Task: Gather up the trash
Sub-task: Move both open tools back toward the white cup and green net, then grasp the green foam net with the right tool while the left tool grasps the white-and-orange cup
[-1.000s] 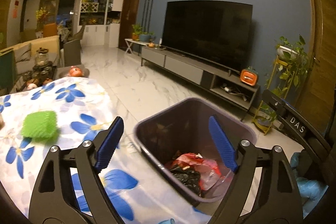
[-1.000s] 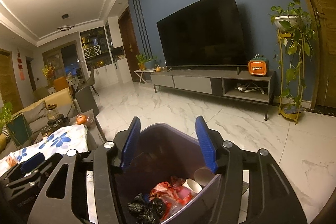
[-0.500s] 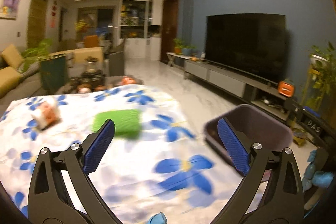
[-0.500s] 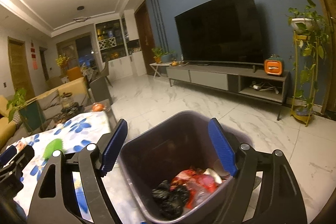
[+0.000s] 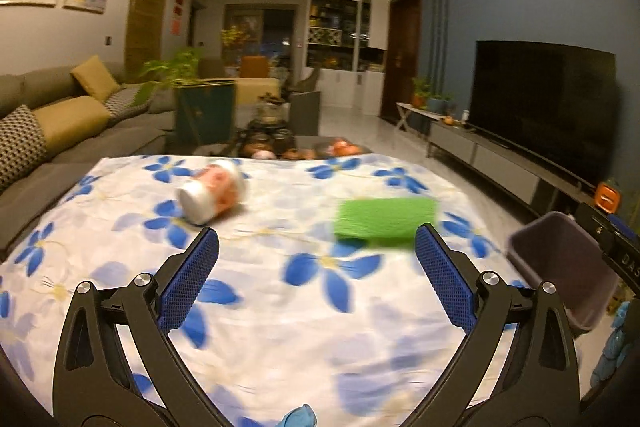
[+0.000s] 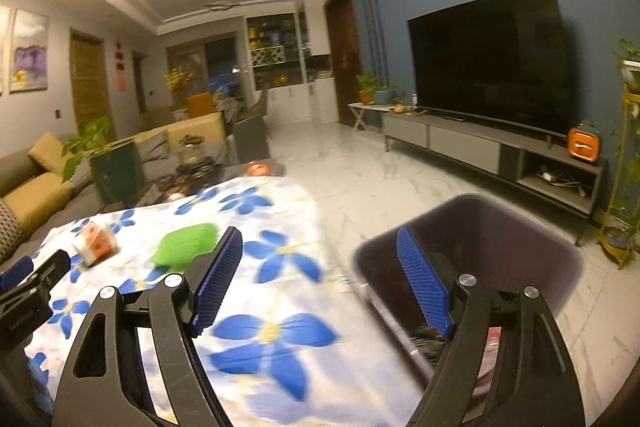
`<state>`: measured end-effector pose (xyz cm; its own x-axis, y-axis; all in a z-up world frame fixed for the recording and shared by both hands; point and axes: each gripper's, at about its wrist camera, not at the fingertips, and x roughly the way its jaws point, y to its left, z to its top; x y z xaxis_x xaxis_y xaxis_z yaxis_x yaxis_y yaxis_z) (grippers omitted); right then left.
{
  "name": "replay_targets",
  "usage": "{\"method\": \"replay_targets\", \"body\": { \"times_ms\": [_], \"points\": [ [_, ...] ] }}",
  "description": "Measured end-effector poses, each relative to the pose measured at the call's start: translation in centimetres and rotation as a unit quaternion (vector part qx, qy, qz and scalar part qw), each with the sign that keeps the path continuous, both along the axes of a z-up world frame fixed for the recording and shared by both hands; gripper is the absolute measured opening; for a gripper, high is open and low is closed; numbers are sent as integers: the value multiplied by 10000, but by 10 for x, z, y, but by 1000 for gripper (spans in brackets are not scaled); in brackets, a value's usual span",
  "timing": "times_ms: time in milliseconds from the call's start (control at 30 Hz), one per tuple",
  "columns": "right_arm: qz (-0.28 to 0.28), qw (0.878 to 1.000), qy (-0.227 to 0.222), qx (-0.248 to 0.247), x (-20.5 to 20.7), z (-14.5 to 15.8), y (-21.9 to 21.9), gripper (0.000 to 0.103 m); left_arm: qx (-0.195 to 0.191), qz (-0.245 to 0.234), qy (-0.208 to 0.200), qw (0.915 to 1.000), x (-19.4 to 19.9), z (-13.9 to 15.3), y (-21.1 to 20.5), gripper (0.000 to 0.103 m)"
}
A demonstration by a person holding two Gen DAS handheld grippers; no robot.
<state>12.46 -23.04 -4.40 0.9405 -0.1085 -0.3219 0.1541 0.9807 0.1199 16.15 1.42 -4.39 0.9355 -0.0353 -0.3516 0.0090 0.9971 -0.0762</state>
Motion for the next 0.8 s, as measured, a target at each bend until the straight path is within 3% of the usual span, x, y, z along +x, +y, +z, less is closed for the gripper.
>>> {"method": "replay_targets", "body": {
  "times_ms": [267,600,733,800],
  "points": [
    [409,9989,194,-78,34,-7,49,78,-132,569,91,9983,9,-7,63,97],
    [741,9947,707,-27,104,-29,82,78,-191,786,-19,9967,21,-2,105,97],
    [841,9911,994,279,126,-36,82,65,-187,804,-61,9966,30,2,114,97],
    [883,9896,1090,306,132,-40,86,54,-166,817,-77,9965,33,2,115,97]
  ]
}}
